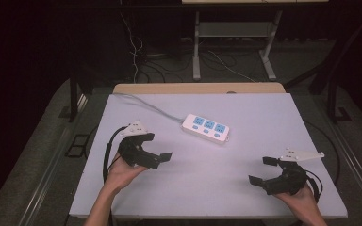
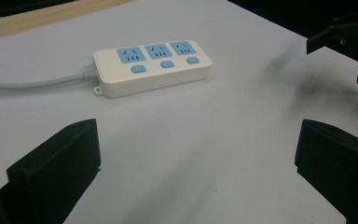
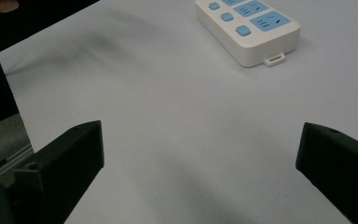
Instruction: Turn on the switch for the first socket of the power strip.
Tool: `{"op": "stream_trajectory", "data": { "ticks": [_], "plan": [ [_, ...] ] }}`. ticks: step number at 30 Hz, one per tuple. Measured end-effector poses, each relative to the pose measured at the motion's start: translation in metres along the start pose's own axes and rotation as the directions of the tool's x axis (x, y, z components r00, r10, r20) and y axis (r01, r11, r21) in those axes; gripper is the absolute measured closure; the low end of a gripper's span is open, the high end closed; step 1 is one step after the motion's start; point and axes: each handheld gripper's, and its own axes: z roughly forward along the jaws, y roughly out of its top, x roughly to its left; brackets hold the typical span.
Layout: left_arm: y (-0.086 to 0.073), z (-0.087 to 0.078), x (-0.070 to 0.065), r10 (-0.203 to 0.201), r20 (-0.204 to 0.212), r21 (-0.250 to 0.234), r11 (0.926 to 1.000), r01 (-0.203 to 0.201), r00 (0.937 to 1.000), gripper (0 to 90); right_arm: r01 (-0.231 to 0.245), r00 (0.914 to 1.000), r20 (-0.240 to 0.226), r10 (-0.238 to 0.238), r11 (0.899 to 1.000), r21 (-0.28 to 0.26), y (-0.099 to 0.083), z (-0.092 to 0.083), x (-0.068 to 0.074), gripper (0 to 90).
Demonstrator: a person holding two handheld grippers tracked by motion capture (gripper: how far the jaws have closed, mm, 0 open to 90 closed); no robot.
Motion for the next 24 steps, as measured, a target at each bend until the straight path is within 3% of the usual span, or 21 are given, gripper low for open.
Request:
{"op": "stream_trajectory", "data": {
  "ticks": [24],
  "plan": [
    [0.047, 0.017, 0.018, 0.037, -0.005, 0.063, 0.9973, -0.036, 0.9993, 0.0, 0.009, 1.0, 0.001, -0.009, 1.0, 0.011, 0.0, 0.001, 0.001, 0.4]
  ]
}}
